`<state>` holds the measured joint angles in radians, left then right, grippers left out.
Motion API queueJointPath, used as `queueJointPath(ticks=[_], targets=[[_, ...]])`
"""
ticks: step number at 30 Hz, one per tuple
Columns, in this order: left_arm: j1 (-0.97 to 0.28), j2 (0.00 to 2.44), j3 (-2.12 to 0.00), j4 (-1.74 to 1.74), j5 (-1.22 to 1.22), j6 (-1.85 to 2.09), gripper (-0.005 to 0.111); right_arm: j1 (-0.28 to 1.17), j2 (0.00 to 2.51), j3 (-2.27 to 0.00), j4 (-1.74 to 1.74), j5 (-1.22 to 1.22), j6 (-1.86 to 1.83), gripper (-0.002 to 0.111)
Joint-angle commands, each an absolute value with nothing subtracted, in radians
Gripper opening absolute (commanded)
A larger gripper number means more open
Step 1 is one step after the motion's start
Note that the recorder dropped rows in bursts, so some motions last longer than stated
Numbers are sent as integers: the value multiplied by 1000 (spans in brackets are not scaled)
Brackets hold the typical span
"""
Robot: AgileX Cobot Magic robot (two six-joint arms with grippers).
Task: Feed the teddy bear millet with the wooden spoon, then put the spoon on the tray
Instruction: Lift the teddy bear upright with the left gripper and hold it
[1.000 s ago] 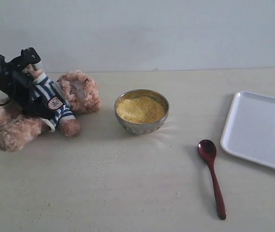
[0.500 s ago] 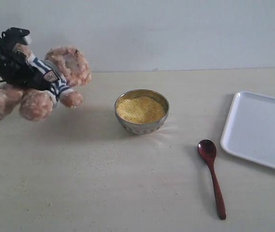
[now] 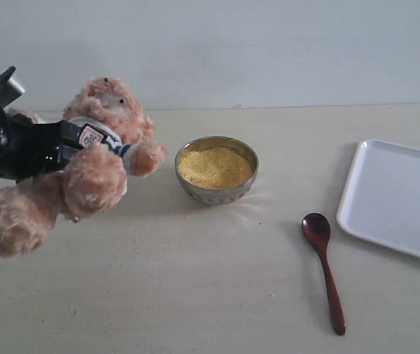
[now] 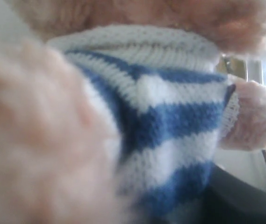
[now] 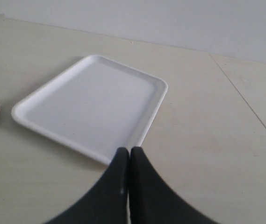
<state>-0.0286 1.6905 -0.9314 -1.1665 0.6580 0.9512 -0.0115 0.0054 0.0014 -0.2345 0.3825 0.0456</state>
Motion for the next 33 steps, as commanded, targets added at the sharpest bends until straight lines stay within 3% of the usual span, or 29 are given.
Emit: queueJointPath(ticks=[1,12,26,33], targets=[[-33,1578,-795,-1262,606,1137,5,-9,0,0,-240,380,47,0],[-19,1547,-686,-1744,599,1568,5,-9,0,0,-240,380,47,0],[2,1547,-615,-1744,738,1656,5,-9,0,0,-614,272,-49,0],[2,1547,-615,-1744,722,1687,5,-9,0,0,-69,-71,595,0]])
